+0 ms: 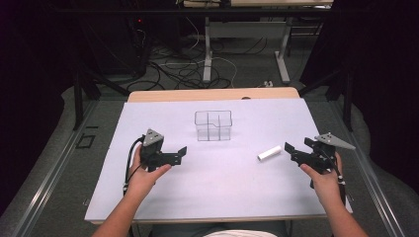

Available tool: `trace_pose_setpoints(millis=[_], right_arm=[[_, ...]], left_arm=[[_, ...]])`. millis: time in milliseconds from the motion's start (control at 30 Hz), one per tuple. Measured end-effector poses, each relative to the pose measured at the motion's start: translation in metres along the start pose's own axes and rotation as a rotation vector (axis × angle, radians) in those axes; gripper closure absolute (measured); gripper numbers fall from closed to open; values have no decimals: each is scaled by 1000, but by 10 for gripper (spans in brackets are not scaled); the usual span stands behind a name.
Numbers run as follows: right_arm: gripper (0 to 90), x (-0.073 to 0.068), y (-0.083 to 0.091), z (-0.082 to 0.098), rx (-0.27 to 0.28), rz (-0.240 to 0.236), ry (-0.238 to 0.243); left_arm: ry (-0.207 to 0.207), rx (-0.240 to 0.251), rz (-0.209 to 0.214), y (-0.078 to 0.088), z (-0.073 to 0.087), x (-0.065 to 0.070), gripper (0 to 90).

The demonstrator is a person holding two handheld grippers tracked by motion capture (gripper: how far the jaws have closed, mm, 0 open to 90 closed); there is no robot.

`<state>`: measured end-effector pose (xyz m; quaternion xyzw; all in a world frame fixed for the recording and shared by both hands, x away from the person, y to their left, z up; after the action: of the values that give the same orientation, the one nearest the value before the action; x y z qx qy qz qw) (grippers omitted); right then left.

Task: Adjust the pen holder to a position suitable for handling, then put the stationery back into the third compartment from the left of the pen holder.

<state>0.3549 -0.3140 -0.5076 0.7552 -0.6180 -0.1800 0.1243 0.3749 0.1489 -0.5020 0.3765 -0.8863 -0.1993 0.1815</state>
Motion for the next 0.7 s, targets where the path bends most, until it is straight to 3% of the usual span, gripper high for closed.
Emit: trace_pose_setpoints(millis=[467,700], right_arm=[[155,-5,-4,2,-8,-14,32],[155,-4,-4,2,-13,-14,23]], left_arm=[[-62,-38,82,-39,-21,32,57],[-83,-65,103,-61,-29,48,154]])
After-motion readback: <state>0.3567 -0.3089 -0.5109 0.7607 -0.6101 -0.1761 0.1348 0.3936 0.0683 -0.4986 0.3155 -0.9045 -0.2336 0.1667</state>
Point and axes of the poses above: each handheld gripper's, and its own axes: y roughly backward along the jaws, z roughly out of its underside, x roughly to its right, the point moved 2 cm from there along -y, roughly forward along the jaws, and after that the axes turned 8 degrees about z, right-handed, at the moved point
